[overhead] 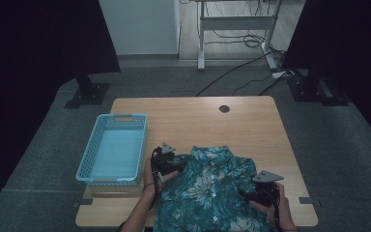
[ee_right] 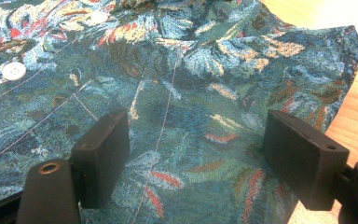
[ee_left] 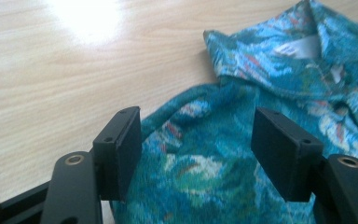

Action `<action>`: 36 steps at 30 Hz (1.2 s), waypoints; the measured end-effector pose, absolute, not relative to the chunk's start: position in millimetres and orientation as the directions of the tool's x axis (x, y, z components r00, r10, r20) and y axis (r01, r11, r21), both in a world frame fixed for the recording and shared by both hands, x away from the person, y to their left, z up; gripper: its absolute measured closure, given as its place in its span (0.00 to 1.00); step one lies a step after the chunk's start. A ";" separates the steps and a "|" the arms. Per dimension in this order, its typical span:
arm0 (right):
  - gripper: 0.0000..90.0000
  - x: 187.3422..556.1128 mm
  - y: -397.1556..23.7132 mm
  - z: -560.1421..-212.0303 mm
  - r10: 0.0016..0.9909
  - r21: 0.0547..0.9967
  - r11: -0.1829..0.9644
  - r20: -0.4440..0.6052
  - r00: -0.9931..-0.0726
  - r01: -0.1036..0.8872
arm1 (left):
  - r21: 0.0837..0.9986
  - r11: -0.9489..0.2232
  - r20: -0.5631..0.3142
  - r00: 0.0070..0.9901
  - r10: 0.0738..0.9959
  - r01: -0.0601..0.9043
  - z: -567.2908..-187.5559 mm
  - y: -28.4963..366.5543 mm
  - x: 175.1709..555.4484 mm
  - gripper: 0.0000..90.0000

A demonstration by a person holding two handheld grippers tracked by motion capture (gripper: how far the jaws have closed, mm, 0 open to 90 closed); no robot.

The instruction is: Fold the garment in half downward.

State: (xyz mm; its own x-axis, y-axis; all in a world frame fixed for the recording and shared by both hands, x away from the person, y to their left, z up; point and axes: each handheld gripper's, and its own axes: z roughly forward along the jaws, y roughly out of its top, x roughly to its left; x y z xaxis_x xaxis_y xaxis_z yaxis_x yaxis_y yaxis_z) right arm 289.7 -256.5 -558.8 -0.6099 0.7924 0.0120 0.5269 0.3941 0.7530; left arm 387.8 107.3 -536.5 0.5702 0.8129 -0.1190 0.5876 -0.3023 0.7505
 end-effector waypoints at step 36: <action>0.25 290.6 -256.6 -558.3 0.790 0.749 0.399 0.011 -0.613 0.529 | 0.712 -0.358 -0.136 0.619 0.774 0.604 -544.9 91.4 422.7 0.39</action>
